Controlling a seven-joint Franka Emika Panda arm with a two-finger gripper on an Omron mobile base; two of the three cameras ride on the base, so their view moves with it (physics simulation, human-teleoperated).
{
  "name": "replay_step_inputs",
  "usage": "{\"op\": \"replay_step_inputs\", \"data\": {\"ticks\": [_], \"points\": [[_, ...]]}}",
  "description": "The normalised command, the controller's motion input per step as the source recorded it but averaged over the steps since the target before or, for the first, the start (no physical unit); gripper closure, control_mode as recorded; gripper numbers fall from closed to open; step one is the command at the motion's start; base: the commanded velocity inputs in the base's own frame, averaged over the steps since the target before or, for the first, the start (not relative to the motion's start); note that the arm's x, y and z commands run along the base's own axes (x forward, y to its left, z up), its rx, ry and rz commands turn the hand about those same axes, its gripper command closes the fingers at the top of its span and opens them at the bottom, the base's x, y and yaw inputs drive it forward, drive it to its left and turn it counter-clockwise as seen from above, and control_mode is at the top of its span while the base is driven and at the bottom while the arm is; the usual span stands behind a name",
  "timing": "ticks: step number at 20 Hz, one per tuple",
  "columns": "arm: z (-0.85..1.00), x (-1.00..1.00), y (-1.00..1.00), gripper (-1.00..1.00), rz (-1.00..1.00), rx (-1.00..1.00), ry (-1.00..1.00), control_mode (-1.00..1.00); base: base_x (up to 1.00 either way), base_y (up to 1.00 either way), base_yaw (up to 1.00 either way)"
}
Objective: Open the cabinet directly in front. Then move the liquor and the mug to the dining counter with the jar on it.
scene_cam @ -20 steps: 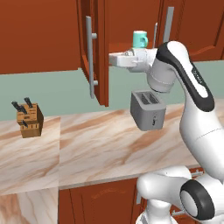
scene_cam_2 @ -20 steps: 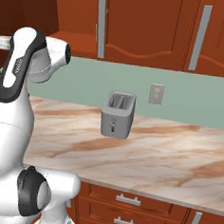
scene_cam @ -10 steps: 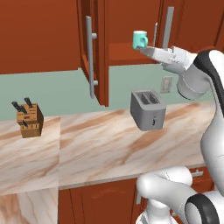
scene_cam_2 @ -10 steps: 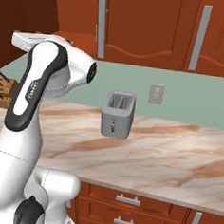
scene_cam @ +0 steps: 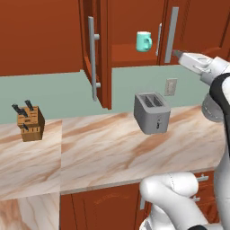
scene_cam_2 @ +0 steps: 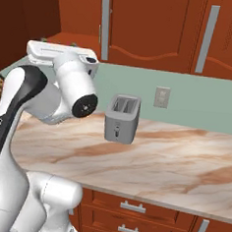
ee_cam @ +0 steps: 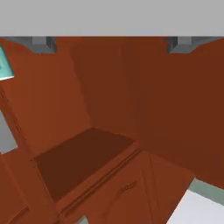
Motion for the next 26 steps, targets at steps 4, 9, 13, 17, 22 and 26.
{"op": "replay_step_inputs", "data": {"ticks": [4,9,13,17,22,26], "points": [[-0.06,-0.28,-0.63,-1.0,-0.58,-0.03,0.08,-1.0,0.0,0.0,0.0],[-0.14,-0.22,-0.29,-1.0,-0.44,-0.08,0.03,-1.0,0.0,0.0,0.0],[0.02,0.24,-0.02,-1.0,0.0,0.0,0.0,-1.0,0.0,0.0,0.0],[0.0,0.65,-0.26,-1.0,0.01,0.02,0.07,-1.0,0.0,0.0,0.0],[0.0,0.6,-0.37,-1.0,0.04,0.03,0.05,-1.0,0.0,0.0,0.0],[0.0,0.61,-0.35,-1.0,0.05,0.02,0.05,-1.0,0.0,0.0,0.0]]}}
